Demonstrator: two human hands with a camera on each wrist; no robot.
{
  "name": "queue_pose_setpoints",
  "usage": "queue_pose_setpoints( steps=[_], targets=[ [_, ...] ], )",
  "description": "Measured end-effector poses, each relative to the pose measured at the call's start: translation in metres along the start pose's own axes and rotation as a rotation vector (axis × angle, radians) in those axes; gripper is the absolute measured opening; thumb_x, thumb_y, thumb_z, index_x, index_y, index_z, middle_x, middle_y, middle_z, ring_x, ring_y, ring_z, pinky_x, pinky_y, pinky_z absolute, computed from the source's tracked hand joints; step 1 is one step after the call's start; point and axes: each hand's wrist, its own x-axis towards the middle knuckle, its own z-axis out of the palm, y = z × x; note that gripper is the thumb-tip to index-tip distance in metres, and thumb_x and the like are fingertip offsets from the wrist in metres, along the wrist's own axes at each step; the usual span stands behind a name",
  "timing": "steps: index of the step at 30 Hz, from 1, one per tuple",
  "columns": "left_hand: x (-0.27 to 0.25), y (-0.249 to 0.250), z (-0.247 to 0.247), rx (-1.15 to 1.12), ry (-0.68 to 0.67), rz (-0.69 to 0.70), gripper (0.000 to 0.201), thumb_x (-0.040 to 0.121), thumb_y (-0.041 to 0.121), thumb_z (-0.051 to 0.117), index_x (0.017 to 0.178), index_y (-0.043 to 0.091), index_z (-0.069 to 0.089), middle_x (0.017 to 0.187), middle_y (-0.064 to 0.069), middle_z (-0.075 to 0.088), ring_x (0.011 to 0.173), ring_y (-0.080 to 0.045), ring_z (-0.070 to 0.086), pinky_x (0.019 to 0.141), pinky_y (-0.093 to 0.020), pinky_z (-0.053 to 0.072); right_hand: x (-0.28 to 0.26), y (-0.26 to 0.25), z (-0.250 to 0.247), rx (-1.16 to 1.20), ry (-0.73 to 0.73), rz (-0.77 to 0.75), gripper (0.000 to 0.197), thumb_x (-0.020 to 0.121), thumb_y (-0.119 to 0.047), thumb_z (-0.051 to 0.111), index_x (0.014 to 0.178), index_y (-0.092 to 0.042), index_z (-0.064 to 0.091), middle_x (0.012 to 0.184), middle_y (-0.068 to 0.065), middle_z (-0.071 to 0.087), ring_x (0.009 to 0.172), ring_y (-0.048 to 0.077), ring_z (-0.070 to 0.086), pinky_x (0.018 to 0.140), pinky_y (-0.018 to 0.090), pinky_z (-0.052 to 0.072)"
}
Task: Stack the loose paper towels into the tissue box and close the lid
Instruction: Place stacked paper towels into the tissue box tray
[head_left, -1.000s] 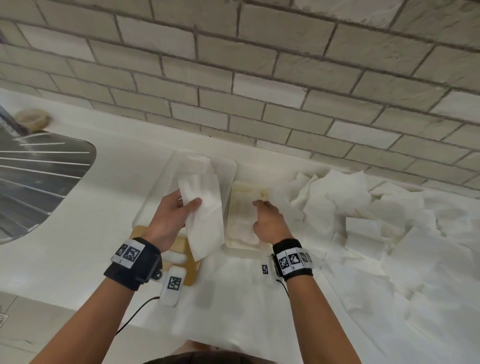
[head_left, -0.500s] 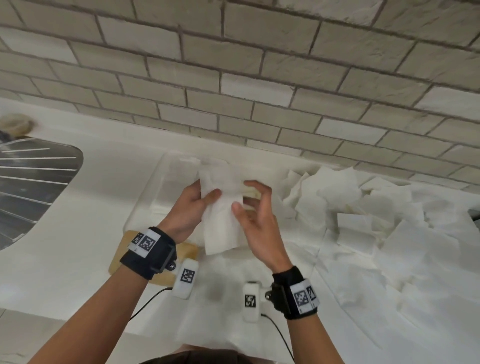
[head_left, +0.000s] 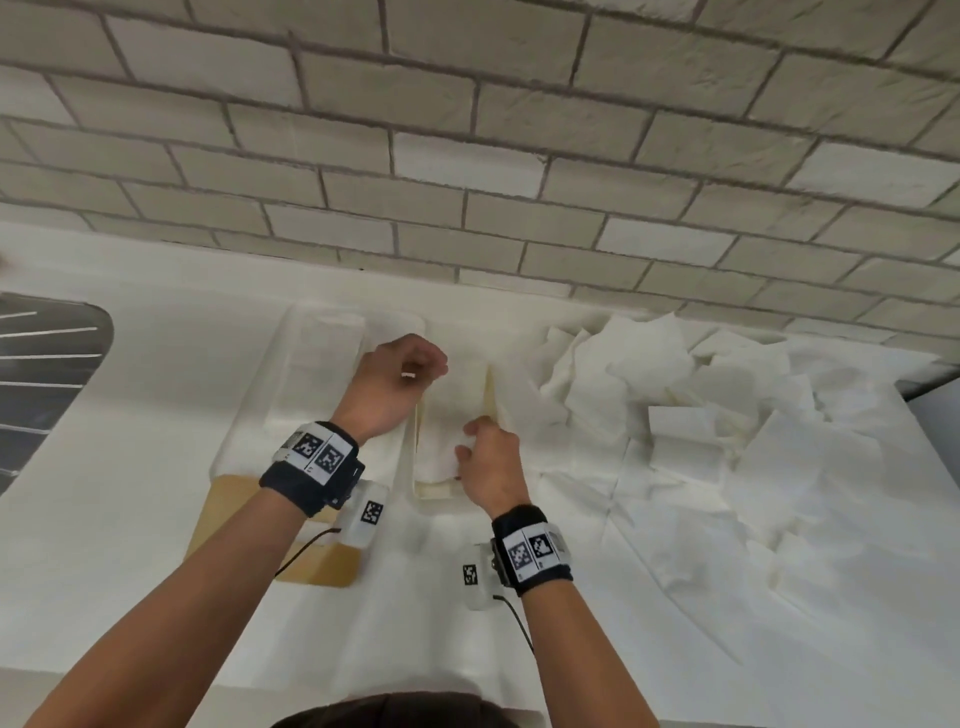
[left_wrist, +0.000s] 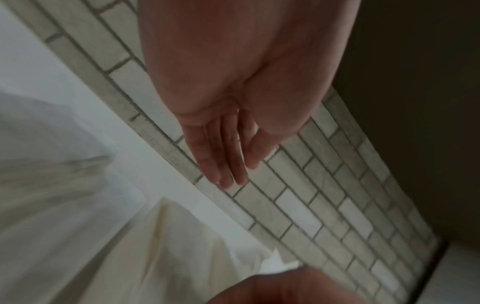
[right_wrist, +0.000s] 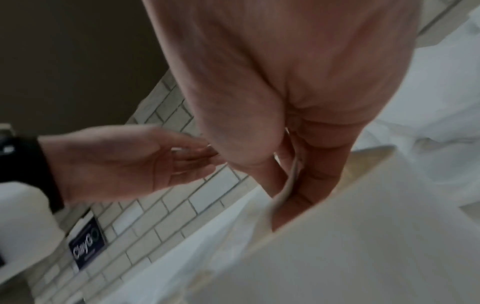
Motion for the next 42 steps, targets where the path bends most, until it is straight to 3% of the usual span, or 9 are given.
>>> queue_pose_setpoints(
  steps=[3,8,13,16,20,26,30,36,42],
  targets=[
    [-0.003,-0.016,0.020,0.286,-0.249,0.073,0.017,0.100,0.015,0.069,0.117,0.019,0.069,0.119,0.005,0.075,0.114,-0.015,0.070,0.103,-0.038,0.055,-0.004,-0.001,0.001,-0.193,-0.094,0.034,0.036,0.109,-0.015,0.056,0.144,-0.005,0.052,0.140,0.023,0.052,0.120,0.041,0.063,0.105,0.044,0.053],
    [-0.012,-0.039,0.050,0.884,-0.643,-0.025,0.092,0.084,0.057,0.079,0.161,0.033,0.035,0.165,0.002,0.037,0.157,-0.025,0.028,0.127,-0.065,0.016,-0.010,0.008,-0.041,-0.133,0.139,-0.085,0.028,0.105,-0.023,0.061,0.132,-0.017,0.058,0.108,0.015,0.072,0.099,0.032,0.071,0.090,0.042,0.060],
    [-0.016,-0.044,0.059,0.959,-0.633,-0.028,0.094,0.080,0.055,0.084,0.158,0.033,0.037,0.160,0.001,0.038,0.158,-0.024,0.022,0.121,-0.078,0.002,0.014,0.056,-0.068,-0.401,0.115,-0.080,0.043,0.091,-0.003,0.059,0.131,-0.014,0.050,0.117,0.011,0.066,0.103,0.034,0.067,0.085,0.045,0.058],
    [-0.021,-0.037,0.056,0.845,-0.490,0.008,0.082,0.086,0.051,0.079,0.156,0.033,0.040,0.162,0.003,0.038,0.159,-0.021,0.022,0.127,-0.070,0.004,0.018,0.086,-0.053,-0.689,-0.041,-0.153,0.061,0.084,-0.003,0.063,0.143,-0.012,0.048,0.136,0.009,0.059,0.119,0.033,0.064,0.097,0.047,0.055],
    [-0.030,-0.030,0.051,0.542,-0.256,0.106,0.060,0.093,0.040,0.077,0.146,0.026,0.055,0.149,0.000,0.058,0.141,-0.025,0.051,0.118,-0.044,0.041,0.020,0.098,-0.048,-0.648,0.186,-0.173,0.025,0.093,-0.022,0.061,0.116,-0.017,0.072,0.112,0.005,0.075,0.098,0.032,0.074,0.090,0.042,0.055],
    [-0.044,-0.007,0.049,0.270,-0.091,0.088,0.034,0.102,0.049,0.066,0.120,0.021,0.069,0.119,0.008,0.074,0.112,-0.010,0.069,0.101,-0.033,0.055,0.008,0.062,-0.108,0.124,0.302,-0.113,0.037,0.106,-0.041,0.064,0.130,-0.014,0.071,0.128,0.009,0.076,0.123,0.030,0.068,0.105,0.036,0.051],
    [-0.049,0.038,0.045,0.021,-0.224,-0.094,0.068,0.102,0.071,0.042,0.092,0.012,0.075,0.086,0.001,0.080,0.084,-0.014,0.077,0.091,-0.044,0.062,-0.028,0.006,-0.146,0.597,0.225,-0.233,0.022,0.107,-0.038,0.066,0.112,-0.017,0.074,0.107,-0.001,0.080,0.103,0.019,0.075,0.092,0.039,0.059],
    [-0.046,0.076,0.032,-0.627,-0.293,-0.307,0.087,0.091,0.089,0.025,0.137,0.028,0.067,0.125,-0.008,0.078,0.117,-0.026,0.074,0.098,-0.041,0.060,-0.062,-0.024,-0.147,0.717,-0.016,-0.366,0.023,0.110,-0.022,0.062,0.126,-0.012,0.074,0.117,0.011,0.079,0.107,0.025,0.075,0.087,0.042,0.060],
    [-0.045,0.063,0.009,-0.684,-0.112,-0.248,0.031,0.104,0.012,0.064,0.133,0.024,0.067,0.105,-0.007,0.073,0.100,-0.024,0.069,0.082,-0.037,0.059,-0.067,-0.004,-0.112,0.702,0.009,-0.210,0.027,0.097,-0.019,0.081,0.121,-0.016,0.070,0.111,0.004,0.082,0.103,0.025,0.078,0.089,0.043,0.062]
  ],
)
